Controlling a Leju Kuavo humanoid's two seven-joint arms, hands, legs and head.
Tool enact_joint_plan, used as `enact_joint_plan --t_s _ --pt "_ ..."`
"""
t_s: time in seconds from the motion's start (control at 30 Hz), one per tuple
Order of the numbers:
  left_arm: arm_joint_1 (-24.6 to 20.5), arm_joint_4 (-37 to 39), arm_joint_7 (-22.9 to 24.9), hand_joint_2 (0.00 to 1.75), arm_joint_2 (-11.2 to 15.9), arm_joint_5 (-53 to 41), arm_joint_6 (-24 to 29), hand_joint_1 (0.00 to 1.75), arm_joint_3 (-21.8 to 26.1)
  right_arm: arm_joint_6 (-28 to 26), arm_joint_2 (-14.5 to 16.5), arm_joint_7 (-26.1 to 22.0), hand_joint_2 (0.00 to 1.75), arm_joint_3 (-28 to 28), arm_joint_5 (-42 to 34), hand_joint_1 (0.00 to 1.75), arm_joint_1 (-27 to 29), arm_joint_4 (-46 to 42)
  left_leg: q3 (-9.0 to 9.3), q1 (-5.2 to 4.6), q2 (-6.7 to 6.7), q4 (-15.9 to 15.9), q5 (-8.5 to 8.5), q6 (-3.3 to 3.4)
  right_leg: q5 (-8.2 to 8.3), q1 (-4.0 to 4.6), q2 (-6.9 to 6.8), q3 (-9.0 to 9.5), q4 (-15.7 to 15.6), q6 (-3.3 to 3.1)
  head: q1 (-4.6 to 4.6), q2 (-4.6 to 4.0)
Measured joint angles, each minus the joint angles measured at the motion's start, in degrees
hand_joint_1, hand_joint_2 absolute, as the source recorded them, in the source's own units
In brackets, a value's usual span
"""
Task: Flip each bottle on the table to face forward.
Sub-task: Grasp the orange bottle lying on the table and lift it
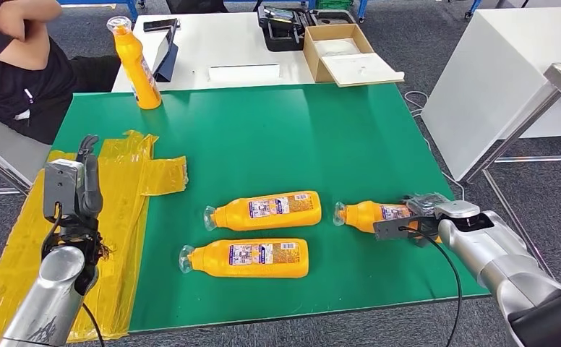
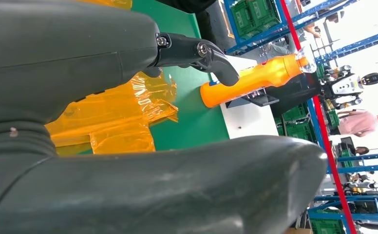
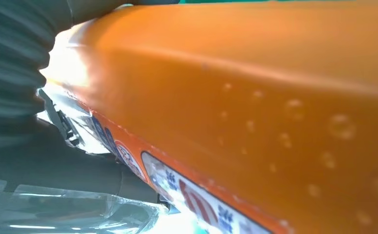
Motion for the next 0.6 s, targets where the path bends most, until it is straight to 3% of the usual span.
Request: enact_joint_plan --t_s 0.4,0.6 --pt "0.05 0.09 -0.35 0.0 -0.05 0.5 -0.01 0.0 0.06 -1.34 0.41 1.67 1.75 0.43 -0.76 1.75 0.17 -0.74 0.12 0.02 -0.04 0.0 -0.01 -0.01 -0.03 0.02 -0.01 0.1 0.0 -0.02 0.0 0.0" --pt "0.99 -0.36 -0.24 0.0 -0.05 1.0 -0.63 0.0 0.89 -2.34 -0.71 4.63 1.75 -3.24 -5.61 1.75 2.78 -6.16 -0.08 -0.02 -0.07 0.0 0.04 0.01 0.02 0.03 -0.01 0.35 0.03 0.02 -0.01 0.0"
